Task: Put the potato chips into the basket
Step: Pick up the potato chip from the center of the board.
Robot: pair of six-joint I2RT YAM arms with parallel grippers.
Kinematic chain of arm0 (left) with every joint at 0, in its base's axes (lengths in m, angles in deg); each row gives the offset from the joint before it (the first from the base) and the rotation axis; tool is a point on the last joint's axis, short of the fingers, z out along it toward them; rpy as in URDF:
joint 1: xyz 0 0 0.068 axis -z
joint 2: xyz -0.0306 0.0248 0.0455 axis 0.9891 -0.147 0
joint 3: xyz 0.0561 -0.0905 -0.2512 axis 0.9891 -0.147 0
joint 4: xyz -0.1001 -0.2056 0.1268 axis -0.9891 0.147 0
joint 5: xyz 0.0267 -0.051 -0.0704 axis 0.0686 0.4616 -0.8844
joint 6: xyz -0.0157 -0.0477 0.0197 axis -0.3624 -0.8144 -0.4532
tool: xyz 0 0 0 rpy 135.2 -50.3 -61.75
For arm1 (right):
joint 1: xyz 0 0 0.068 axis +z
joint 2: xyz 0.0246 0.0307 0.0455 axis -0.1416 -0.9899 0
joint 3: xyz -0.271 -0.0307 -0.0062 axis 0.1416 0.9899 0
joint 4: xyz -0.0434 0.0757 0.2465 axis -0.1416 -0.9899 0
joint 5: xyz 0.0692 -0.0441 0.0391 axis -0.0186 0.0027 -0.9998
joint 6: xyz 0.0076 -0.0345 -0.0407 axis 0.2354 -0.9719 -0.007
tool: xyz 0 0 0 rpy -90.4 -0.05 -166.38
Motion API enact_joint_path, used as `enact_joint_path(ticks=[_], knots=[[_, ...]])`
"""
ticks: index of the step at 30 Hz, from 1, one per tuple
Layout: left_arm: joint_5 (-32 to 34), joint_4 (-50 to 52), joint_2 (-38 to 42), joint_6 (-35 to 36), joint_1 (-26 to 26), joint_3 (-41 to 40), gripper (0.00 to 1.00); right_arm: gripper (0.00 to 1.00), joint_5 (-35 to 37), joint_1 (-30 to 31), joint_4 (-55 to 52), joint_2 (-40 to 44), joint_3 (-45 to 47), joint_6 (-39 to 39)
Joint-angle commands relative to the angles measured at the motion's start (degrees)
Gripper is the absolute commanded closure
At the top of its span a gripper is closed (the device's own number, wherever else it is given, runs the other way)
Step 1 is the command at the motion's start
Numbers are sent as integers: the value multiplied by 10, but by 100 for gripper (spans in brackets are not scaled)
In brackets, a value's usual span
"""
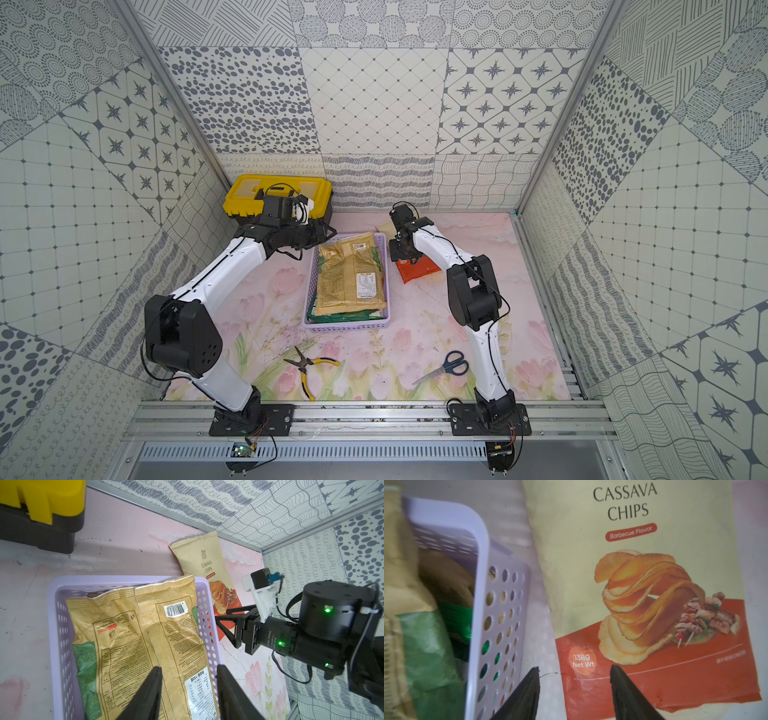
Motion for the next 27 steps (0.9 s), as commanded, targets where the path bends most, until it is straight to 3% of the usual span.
enact_joint_path(ticks=[1, 11, 15, 19, 27], knots=[[-12, -27, 4, -4, -10, -4, 53, 43, 37, 2, -4, -18, -14, -36], [-14, -27, -4, -15, -23, -6, 53, 50, 38, 2, -21, -67, -14, -43], [-12, -23, -9, -21, -24, -5, 53, 71, 30, 2, -25, -67, -13, -40], [-10, -21, -9, -21, -23, -5, 53, 100, 42, 2, -23, -50, -8, -33], [-3, -17, -11, -20, -25, -5, 53, 100, 26, -4, -24, 3, -6, 5]])
